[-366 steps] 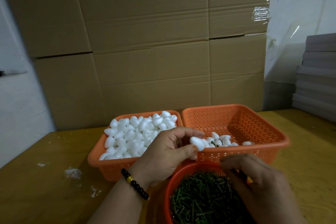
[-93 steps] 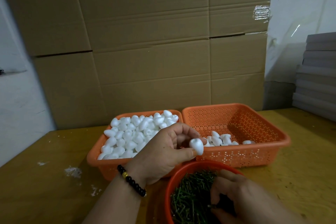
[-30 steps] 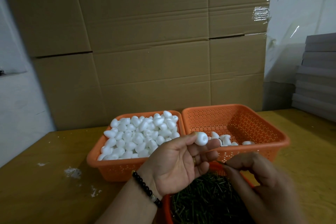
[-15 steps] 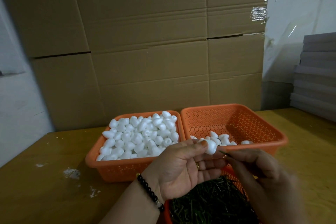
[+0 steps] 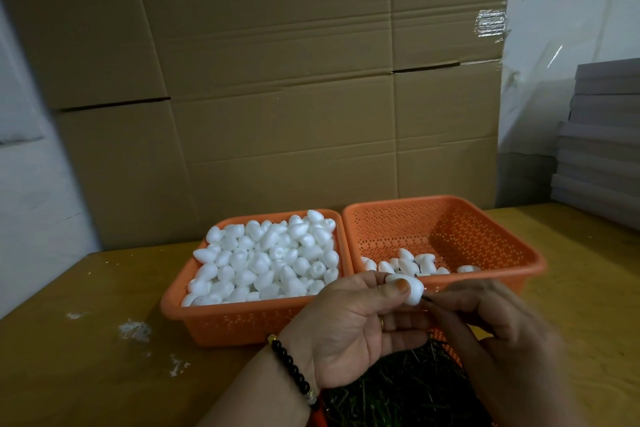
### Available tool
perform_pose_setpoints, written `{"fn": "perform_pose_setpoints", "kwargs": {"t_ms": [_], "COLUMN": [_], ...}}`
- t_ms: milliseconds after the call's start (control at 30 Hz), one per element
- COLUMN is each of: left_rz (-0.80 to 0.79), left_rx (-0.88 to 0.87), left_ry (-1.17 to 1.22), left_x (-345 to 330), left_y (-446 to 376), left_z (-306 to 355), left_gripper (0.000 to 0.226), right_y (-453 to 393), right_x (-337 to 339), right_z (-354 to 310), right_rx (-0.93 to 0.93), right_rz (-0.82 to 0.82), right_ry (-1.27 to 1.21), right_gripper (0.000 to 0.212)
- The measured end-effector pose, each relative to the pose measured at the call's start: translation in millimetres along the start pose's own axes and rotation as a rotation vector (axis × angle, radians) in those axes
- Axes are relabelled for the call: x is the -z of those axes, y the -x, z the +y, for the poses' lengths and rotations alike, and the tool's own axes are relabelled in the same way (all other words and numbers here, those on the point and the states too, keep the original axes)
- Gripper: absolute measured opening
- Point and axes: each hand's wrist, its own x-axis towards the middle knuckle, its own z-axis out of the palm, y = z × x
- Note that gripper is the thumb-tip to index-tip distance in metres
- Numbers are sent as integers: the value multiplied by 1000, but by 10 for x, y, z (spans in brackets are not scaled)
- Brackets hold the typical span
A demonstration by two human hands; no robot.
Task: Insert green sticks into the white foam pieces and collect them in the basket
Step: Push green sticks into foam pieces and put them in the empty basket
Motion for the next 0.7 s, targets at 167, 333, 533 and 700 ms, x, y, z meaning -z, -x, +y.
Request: {"fn": "perform_pose_setpoints", "kwargs": {"t_ms": [167,333,533,700], "left_rz": [18,23,30,41], "left_rx": [4,7,10,13], "left_ry": [11,27,41,37], "left_x": [-17,-21,-31,-25], "left_y": [-9,-12,-17,-21], "left_z": [-13,-25,-35,-38], "left_gripper": [46,39,38,40], "right_y": [-13,-16,-29,-32], "right_x": [15,18,21,29], "right_z": [-24,-11,-9,-7], "right_rx": [-9,-21,-42,-47], "right_rz": [-20,-44,-62,-86], "right_ry": [16,38,84,94], "right_gripper": [16,15,17,6]}}
